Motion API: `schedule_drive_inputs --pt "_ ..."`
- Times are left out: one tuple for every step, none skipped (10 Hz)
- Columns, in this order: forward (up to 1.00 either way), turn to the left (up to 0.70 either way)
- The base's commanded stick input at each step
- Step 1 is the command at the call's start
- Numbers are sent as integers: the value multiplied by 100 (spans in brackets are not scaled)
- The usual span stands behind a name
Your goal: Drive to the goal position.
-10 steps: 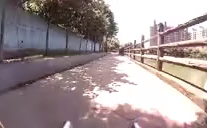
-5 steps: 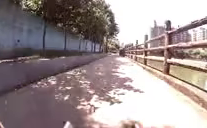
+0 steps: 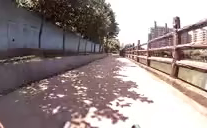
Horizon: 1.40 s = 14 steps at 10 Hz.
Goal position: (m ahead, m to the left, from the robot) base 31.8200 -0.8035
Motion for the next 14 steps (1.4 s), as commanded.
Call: schedule_drive_inputs --pt "70 0" --pt "70 0" --pt "70 0" --pt "70 0" --pt "70 0" --pt "70 0" --pt "70 0" --pt "70 0" --pt "70 0" --pt "70 0" --pt "70 0" --pt "70 -29" --pt "70 -35" --pt "70 -34"
